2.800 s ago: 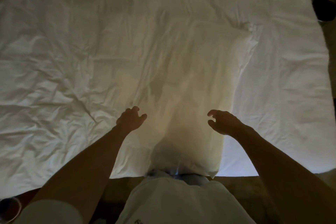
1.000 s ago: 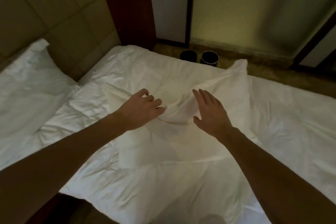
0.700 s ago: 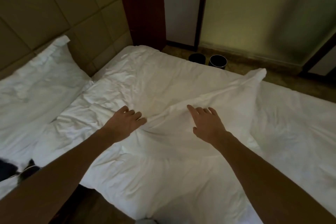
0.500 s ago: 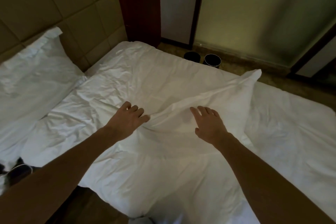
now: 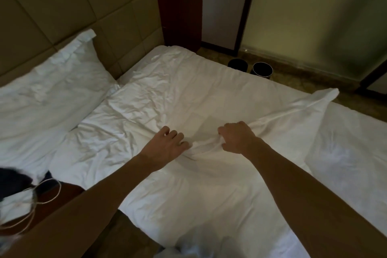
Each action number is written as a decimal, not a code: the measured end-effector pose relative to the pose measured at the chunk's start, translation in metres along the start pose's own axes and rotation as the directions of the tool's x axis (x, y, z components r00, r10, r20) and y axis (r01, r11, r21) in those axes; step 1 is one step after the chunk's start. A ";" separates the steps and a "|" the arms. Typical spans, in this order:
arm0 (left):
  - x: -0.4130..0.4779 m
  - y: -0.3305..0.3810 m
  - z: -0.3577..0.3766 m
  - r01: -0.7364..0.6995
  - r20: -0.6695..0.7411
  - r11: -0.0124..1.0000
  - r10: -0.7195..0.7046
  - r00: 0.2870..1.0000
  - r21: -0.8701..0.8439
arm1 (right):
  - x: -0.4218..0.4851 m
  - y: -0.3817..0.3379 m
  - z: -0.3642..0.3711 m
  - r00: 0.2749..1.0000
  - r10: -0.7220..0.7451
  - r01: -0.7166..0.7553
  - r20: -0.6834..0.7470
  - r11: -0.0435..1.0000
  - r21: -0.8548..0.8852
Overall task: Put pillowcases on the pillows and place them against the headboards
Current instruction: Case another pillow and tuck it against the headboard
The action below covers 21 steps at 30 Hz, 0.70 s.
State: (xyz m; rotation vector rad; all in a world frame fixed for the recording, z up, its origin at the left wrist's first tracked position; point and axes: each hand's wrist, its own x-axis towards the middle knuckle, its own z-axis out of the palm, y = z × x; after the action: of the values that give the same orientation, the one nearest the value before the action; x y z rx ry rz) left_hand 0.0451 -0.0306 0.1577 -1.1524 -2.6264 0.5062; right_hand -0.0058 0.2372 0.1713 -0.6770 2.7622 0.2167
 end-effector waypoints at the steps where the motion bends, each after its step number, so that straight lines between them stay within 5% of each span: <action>1: -0.002 0.000 -0.001 0.048 0.034 0.999 -0.048 0.998 -0.013 | -0.001 0.000 0.001 1.000 0.005 -0.005 -0.025 1.000 -0.013; 9: 0.004 0.005 -0.002 0.372 0.096 0.928 -0.367 0.925 -0.035 | -0.021 0.011 0.013 0.986 0.053 -0.041 -0.158 0.996 0.076; 14: 0.002 0.010 -0.003 0.422 0.140 0.901 -0.407 0.903 -0.103 | -0.030 0.018 0.022 0.957 0.031 0.000 -0.290 0.994 0.106; 21: -0.010 -0.009 -0.012 0.688 0.212 0.721 -0.662 0.719 -0.083 | -0.035 0.026 0.026 0.977 0.011 0.015 -0.212 0.993 0.121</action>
State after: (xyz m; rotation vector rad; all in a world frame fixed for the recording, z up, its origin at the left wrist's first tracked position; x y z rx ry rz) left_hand 0.0498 -0.0415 0.1715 -0.0916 -3.0044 0.2437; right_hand 0.0182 0.2809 0.1594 -0.7083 2.9476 -0.0273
